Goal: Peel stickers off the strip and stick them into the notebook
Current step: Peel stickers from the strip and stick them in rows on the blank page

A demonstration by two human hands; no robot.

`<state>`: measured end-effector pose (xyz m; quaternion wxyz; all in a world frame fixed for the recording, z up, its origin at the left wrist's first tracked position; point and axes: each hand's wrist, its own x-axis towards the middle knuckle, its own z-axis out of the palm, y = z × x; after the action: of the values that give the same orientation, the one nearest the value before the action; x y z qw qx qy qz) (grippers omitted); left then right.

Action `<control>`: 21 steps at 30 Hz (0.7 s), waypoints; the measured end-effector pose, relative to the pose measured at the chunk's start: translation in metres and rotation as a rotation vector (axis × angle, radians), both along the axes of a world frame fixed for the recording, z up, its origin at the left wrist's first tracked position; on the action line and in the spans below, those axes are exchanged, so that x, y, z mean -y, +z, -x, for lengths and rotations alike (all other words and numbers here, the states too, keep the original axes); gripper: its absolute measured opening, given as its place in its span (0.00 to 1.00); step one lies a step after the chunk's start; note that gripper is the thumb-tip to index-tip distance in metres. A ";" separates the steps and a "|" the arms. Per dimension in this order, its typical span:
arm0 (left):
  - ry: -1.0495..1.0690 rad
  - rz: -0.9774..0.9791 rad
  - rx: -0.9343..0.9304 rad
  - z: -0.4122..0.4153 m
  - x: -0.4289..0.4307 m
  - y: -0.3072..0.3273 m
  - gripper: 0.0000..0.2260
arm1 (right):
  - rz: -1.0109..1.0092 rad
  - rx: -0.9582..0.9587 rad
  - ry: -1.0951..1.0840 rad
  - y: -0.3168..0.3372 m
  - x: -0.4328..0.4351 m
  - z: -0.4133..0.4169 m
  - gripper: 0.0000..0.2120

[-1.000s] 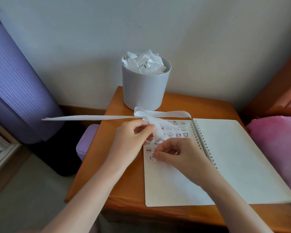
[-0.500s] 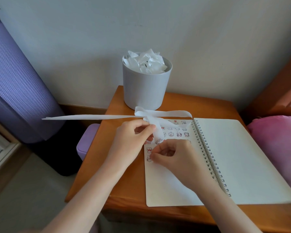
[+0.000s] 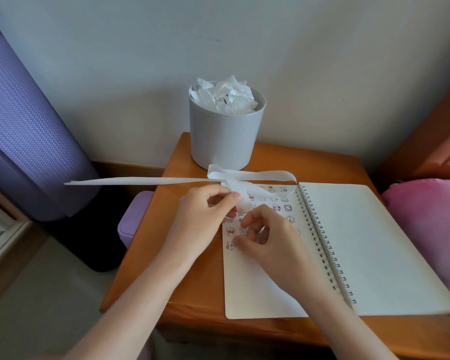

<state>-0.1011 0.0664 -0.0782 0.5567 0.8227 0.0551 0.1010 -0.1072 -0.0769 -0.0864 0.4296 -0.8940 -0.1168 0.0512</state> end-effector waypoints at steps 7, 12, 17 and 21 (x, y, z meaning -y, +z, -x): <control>-0.018 0.018 0.003 0.000 0.000 0.000 0.07 | -0.088 0.058 -0.004 0.001 0.004 -0.002 0.08; -0.038 0.071 0.001 -0.002 0.000 0.001 0.08 | -0.209 0.174 -0.066 0.013 0.007 -0.005 0.08; -0.054 0.073 0.003 -0.002 0.001 0.000 0.09 | -0.237 0.212 -0.045 0.015 0.006 -0.006 0.07; -0.075 0.171 -0.017 0.000 0.001 0.004 0.10 | -0.272 0.213 -0.049 0.016 0.008 -0.007 0.08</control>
<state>-0.1012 0.0651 -0.0743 0.6280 0.7743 0.0375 0.0679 -0.1000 -0.0849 -0.0701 0.5328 -0.8306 -0.1459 -0.0706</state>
